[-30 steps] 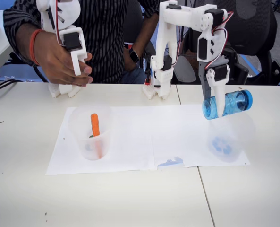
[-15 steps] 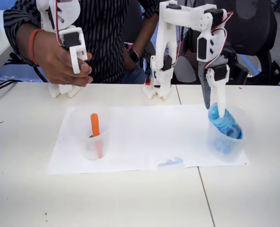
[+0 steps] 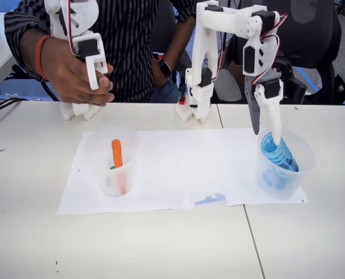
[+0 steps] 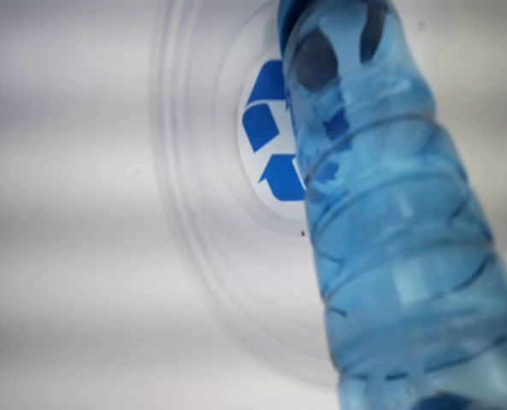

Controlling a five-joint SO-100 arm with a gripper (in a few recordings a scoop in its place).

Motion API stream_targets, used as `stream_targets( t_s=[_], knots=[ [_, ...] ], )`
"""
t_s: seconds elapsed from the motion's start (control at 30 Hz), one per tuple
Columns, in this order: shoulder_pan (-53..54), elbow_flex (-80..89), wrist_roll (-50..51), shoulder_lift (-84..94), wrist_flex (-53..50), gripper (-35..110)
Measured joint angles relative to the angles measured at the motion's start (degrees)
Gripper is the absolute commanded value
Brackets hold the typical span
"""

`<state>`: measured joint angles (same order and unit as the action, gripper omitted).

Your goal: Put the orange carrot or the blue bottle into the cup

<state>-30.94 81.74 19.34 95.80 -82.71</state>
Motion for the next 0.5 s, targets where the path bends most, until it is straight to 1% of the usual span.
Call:
stream_targets(
  t_s=[0.37, 0.5],
  knots=[
    [0.1, 0.0, -1.2, 2.7, 0.0, 43],
    [3.7, 0.0, -4.2, 7.7, -0.2, 43]
  ],
)
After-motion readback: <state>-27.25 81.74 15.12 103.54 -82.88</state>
